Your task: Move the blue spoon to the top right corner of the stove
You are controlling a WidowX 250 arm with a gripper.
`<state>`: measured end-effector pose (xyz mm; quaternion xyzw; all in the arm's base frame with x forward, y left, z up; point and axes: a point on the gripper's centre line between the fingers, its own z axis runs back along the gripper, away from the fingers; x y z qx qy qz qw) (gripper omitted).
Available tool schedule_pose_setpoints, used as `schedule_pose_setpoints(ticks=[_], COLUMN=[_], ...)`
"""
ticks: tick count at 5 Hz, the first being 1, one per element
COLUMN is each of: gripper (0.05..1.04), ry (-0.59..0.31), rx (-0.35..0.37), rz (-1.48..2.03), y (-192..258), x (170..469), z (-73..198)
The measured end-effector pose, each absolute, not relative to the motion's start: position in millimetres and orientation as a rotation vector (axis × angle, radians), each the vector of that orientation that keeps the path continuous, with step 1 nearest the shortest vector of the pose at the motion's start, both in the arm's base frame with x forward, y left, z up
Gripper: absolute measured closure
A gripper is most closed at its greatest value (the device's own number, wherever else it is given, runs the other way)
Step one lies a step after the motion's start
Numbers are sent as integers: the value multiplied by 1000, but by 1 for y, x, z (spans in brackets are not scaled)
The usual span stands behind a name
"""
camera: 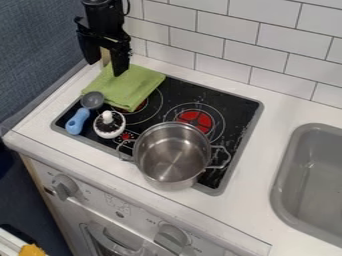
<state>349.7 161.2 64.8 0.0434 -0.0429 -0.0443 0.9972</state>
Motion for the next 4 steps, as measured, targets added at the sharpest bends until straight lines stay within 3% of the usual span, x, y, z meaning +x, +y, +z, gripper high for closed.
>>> schedule_pose_setpoints(ticks=[1, 2, 3, 4], gripper=[84, 84, 84, 84], ry=[-51, -6, -70, -83], rx=[70, 42, 35, 29], rz=[-91, -68, -19, -23], y=[159, 159, 172, 175], x=[345, 322, 293, 269], z=[52, 42, 67, 66])
